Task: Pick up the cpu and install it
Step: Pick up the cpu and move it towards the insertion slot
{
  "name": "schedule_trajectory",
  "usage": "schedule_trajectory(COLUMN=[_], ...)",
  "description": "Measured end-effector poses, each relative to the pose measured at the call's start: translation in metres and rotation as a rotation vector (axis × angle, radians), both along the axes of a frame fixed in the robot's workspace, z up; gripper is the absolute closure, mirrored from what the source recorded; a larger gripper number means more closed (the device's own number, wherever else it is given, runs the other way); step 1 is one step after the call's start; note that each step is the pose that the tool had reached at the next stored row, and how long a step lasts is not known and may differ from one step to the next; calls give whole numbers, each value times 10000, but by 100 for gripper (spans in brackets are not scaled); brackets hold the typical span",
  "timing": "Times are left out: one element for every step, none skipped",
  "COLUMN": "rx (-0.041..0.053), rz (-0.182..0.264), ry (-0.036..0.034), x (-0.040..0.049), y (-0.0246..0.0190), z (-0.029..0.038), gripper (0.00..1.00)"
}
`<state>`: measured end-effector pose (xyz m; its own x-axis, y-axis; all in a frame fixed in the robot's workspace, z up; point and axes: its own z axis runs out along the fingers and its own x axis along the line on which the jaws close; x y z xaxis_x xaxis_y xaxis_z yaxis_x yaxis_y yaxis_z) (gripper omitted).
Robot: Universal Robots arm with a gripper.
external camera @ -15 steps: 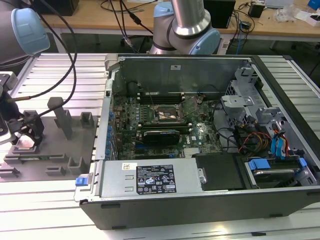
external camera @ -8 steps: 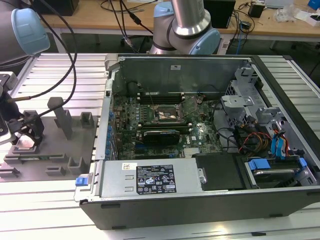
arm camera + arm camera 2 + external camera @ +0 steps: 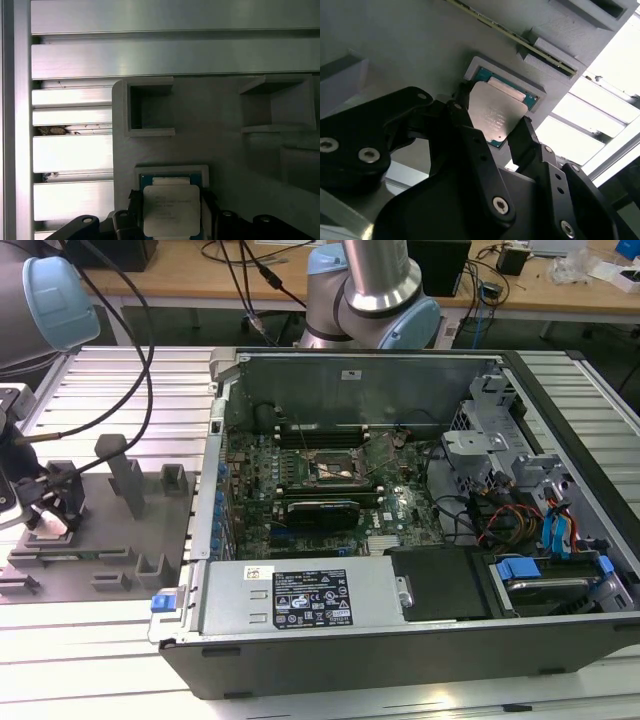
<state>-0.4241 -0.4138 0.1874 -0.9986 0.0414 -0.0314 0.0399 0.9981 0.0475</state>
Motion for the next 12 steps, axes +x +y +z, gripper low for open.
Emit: schedule_trajectory(rx=[3, 0, -1, 0, 1, 1, -1, 0, 0, -3, 23, 24], rz=[0, 0, 0, 0, 0, 0, 0, 0, 0, 0, -24, -28], ry=[-4, 0, 1, 0, -2, -1, 1, 1, 1, 5, 16, 16], x=[1, 0, 0, 0, 0, 0, 0, 0, 0, -1, 18, 20], y=[0, 0, 0, 0, 0, 0, 0, 0, 0, 0, 0, 0], z=[9, 28, 38, 40, 39, 40, 42, 42, 43, 28, -7, -7], gripper=[45, 45, 45, 45, 45, 45, 45, 45, 45, 32, 32, 32])
